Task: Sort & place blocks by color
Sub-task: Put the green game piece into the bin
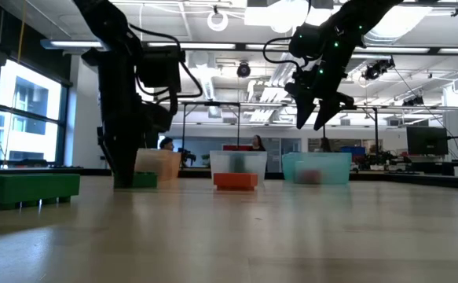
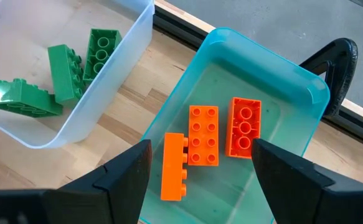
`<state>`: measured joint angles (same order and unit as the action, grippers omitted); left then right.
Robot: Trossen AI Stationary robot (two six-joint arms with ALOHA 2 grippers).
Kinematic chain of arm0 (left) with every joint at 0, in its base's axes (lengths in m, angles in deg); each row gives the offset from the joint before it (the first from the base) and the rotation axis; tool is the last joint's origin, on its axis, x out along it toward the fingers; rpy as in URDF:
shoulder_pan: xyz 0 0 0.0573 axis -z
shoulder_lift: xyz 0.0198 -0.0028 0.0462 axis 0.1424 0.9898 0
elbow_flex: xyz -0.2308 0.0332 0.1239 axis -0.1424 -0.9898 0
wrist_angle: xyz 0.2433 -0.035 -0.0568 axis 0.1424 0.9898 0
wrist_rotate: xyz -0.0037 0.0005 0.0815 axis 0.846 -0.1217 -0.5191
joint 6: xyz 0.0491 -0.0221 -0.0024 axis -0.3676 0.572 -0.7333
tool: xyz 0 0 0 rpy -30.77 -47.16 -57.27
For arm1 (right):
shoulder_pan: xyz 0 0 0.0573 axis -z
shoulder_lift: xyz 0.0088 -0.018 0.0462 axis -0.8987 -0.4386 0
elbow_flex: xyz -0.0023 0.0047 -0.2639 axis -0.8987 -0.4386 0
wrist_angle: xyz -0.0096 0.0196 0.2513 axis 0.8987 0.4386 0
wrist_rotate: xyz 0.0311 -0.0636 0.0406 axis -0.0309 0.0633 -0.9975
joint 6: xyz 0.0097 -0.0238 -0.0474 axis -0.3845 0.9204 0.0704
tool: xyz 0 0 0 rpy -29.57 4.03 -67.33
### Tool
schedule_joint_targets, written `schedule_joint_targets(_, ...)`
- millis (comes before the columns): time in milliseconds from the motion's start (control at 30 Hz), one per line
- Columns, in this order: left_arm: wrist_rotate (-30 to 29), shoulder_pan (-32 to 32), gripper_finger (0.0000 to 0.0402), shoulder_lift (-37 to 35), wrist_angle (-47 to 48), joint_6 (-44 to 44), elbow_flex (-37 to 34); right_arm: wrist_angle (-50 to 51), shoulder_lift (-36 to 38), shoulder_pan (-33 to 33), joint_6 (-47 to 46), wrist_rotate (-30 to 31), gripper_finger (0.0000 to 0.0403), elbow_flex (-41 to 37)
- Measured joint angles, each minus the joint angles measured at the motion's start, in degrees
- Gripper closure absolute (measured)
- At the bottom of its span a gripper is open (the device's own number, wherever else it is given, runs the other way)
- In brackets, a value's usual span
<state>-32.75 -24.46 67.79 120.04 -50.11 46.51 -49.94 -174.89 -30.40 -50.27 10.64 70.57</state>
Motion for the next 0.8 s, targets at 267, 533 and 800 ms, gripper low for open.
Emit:
schedule_joint_targets(267, -0.9, 1.3, 0.0247, -0.4, -1.1, -1.1, -0.2, 0.0, 0.0, -0.2, 0.2, -0.1, 0.0139, 0.0)
schedule_joint_targets(533, -2.9, 2.1, 0.0292, -1.2, -1.3, -5.1, -0.3, 0.0, 0.0, -4.1, 0.4, -0.3, 0.0139, 0.0)
schedule_joint_targets(800, -4.0, 1.9, 0.0292, -4.9, -4.0, -6.2, -0.5, -0.1, 0.5, -11.1, -1.8, -0.3, 0.0139, 0.0)
